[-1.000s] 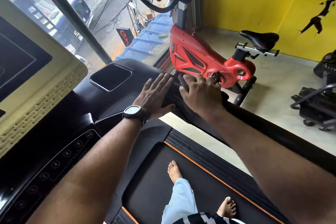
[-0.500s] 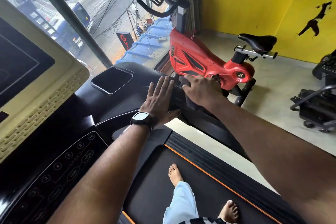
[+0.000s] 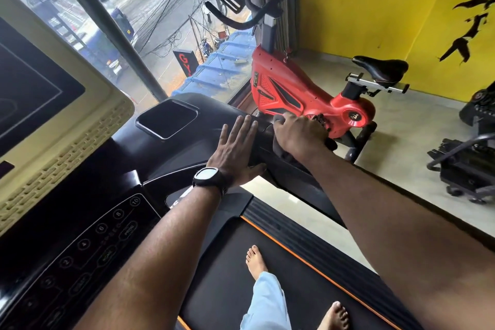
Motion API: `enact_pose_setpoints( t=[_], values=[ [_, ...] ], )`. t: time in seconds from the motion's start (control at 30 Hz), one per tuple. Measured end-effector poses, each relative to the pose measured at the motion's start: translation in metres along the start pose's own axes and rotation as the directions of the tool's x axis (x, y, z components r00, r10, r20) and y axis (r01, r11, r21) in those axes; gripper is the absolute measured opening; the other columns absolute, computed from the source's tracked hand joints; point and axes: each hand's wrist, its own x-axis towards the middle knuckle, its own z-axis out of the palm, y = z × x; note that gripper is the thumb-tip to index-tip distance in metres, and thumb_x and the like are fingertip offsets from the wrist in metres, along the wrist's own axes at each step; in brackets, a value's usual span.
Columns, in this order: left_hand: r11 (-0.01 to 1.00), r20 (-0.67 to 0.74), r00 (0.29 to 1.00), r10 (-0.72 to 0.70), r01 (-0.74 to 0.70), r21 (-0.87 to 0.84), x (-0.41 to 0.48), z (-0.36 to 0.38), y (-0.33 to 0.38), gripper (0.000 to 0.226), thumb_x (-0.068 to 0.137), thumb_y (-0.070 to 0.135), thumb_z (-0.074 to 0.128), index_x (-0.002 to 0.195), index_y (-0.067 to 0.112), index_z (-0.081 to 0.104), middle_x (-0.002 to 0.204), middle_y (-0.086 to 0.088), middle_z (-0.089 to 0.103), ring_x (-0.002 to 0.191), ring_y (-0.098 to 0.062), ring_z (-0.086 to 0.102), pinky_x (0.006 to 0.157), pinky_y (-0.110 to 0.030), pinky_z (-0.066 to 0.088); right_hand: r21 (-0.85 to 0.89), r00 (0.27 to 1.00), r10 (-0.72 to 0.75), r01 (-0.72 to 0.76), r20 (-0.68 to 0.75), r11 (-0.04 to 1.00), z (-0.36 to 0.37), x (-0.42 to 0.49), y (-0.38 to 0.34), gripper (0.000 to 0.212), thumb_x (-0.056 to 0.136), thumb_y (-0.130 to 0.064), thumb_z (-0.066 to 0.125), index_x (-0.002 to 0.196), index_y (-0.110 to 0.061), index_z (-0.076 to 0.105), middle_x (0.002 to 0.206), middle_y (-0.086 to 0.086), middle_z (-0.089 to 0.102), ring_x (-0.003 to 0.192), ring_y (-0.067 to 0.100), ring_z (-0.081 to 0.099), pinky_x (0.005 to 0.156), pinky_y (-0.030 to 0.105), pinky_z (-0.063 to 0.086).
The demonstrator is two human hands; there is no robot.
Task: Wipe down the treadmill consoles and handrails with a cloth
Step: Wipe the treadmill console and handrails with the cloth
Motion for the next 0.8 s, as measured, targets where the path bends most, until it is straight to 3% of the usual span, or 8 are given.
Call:
enact_pose_setpoints(
  t=[0.1, 0.17, 0.3, 0.37, 0.47, 0.57, 0.7, 0.8],
  values=[
    [1.000, -0.009, 1.000, -0.001, 0.001, -0.030, 0.001, 0.000, -0.001, 0.108, 0.076, 0.064, 0.053, 0.161, 0.013, 0.009, 0.168, -0.007, 0.001, 0.155, -0.022, -0.010, 0.124, -0.052, -0.001, -0.193, 0.963, -0.178, 0.139, -0.202, 0.971, 0.015, -0.040, 0.001, 0.047, 0.101, -0.047, 0.040, 0.141, -0.024, 0.050, 0.132, 0.018, 0.060, 0.119, 0.040, 0.056, 0.094, 0.052, 0.044],
    [0.999, -0.031, 1.000, 0.003, -0.004, -0.047, 0.001, 0.000, -0.001, 0.104, 0.077, 0.065, 0.048, 0.160, 0.013, 0.014, 0.168, -0.007, 0.005, 0.155, -0.022, -0.006, 0.124, -0.052, 0.001, -0.164, 0.948, -0.271, 0.244, -0.169, 0.956, 0.013, -0.039, 0.009, 0.049, 0.100, -0.049, 0.043, 0.144, -0.028, 0.048, 0.134, 0.018, 0.060, 0.120, 0.041, 0.057, 0.095, 0.052, 0.045],
    [0.995, -0.082, 0.996, 0.019, -0.026, -0.091, -0.001, -0.002, 0.000, 0.098, 0.078, 0.065, 0.039, 0.159, 0.013, 0.021, 0.167, -0.009, 0.014, 0.155, -0.025, 0.003, 0.124, -0.053, 0.004, 0.099, 0.993, -0.030, 0.018, 0.116, 0.995, -0.012, 0.008, 0.021, 0.055, 0.103, -0.053, 0.027, 0.147, -0.029, 0.048, 0.142, 0.022, 0.055, 0.130, 0.042, 0.051, 0.107, 0.051, 0.042],
    [0.995, -0.086, 0.995, 0.041, -0.048, -0.089, -0.001, 0.001, 0.001, 0.099, 0.077, 0.064, 0.043, 0.159, 0.013, 0.021, 0.167, -0.009, 0.014, 0.155, -0.025, 0.003, 0.124, -0.055, 0.006, 0.060, 0.997, 0.033, -0.037, 0.063, 0.998, -0.007, 0.001, 0.019, 0.055, 0.103, -0.052, 0.027, 0.145, -0.026, 0.050, 0.139, 0.022, 0.057, 0.128, 0.042, 0.052, 0.104, 0.052, 0.043],
    [0.995, -0.083, 0.995, 0.061, -0.067, -0.070, -0.001, 0.006, -0.001, 0.103, 0.074, 0.065, 0.046, 0.159, 0.012, 0.018, 0.167, -0.009, 0.013, 0.155, -0.026, 0.002, 0.123, -0.056, 0.006, -0.199, 0.974, -0.134, 0.096, -0.184, 0.975, 0.016, -0.046, 0.010, 0.052, 0.100, -0.050, 0.040, 0.145, -0.026, 0.047, 0.134, 0.018, 0.059, 0.121, 0.041, 0.054, 0.095, 0.053, 0.044],
    [0.995, -0.078, 0.995, 0.065, -0.070, -0.072, -0.001, 0.005, -0.001, 0.103, 0.074, 0.065, 0.046, 0.159, 0.012, 0.019, 0.167, -0.009, 0.014, 0.155, -0.026, 0.003, 0.124, -0.055, 0.005, -0.171, 0.973, -0.199, 0.177, -0.117, 0.969, 0.012, -0.038, 0.014, 0.057, 0.098, -0.056, 0.043, 0.150, -0.031, 0.041, 0.139, 0.017, 0.055, 0.125, 0.041, 0.052, 0.096, 0.053, 0.044],
    [0.990, -0.047, 0.997, 0.069, -0.074, -0.122, 0.000, 0.001, 0.011, 0.101, 0.074, 0.056, 0.056, 0.159, 0.016, 0.019, 0.167, -0.004, 0.013, 0.155, -0.024, 0.001, 0.123, -0.056, 0.003, 0.088, 0.997, -0.007, 0.000, 0.073, 0.996, -0.006, -0.004, 0.023, 0.056, 0.098, -0.057, 0.039, 0.148, -0.031, 0.045, 0.142, 0.019, 0.055, 0.130, 0.042, 0.051, 0.105, 0.051, 0.044],
    [0.991, -0.033, 0.999, 0.038, -0.042, -0.125, 0.000, 0.002, 0.019, 0.105, 0.071, 0.054, 0.058, 0.160, 0.017, 0.016, 0.168, -0.003, 0.008, 0.155, -0.024, -0.004, 0.123, -0.056, 0.001, -0.074, 0.994, -0.013, 0.005, -0.105, 0.997, 0.010, -0.031, 0.014, 0.053, 0.100, -0.052, 0.040, 0.146, -0.027, 0.046, 0.138, 0.020, 0.055, 0.125, 0.043, 0.051, 0.097, 0.055, 0.044]
  ],
)
